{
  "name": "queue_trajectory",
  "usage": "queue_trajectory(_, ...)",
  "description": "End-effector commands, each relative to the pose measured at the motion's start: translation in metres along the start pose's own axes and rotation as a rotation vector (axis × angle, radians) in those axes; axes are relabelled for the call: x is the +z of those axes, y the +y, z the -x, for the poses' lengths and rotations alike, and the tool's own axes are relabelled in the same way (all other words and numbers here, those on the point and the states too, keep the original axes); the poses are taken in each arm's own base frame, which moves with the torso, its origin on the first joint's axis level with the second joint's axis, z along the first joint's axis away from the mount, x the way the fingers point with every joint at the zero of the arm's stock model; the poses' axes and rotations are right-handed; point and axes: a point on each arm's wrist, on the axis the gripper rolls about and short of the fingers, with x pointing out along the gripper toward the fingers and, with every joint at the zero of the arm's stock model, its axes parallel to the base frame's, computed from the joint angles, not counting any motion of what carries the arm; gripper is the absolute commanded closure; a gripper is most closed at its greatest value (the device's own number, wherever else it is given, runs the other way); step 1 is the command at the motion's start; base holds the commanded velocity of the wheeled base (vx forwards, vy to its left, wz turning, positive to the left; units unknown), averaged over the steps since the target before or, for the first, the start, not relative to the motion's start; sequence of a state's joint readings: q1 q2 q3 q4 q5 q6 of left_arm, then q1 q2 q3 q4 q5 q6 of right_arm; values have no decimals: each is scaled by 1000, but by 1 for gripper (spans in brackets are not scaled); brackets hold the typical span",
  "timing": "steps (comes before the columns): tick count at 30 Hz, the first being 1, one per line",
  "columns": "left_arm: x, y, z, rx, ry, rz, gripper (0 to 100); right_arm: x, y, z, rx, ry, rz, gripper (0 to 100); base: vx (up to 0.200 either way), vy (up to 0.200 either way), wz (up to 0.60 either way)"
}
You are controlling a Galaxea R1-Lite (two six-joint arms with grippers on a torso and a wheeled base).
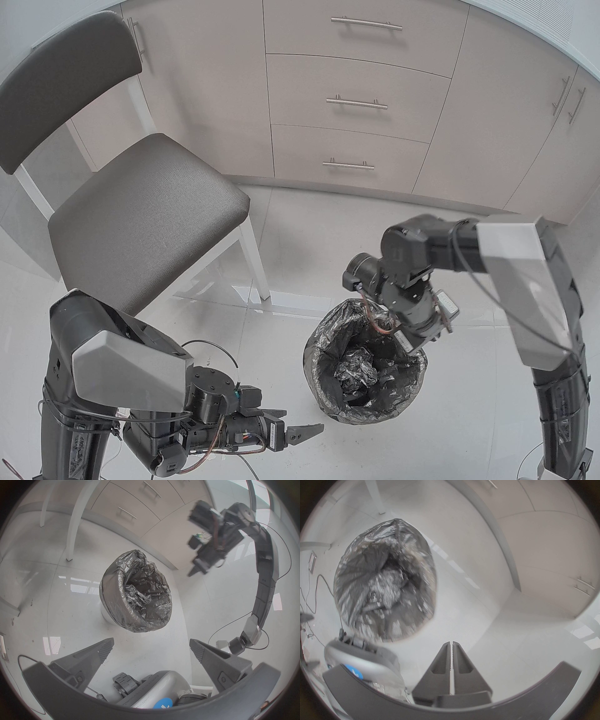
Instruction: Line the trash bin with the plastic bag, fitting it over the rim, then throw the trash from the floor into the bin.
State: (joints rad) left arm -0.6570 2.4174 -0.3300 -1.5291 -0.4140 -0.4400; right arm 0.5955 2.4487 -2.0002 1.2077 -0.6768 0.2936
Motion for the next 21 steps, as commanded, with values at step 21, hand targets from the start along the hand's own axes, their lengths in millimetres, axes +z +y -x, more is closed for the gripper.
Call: queue_trajectory(21,83,-102,289,473,-855,-193,0,-365,-292,209,-101,-637,-810,100,0,0,0)
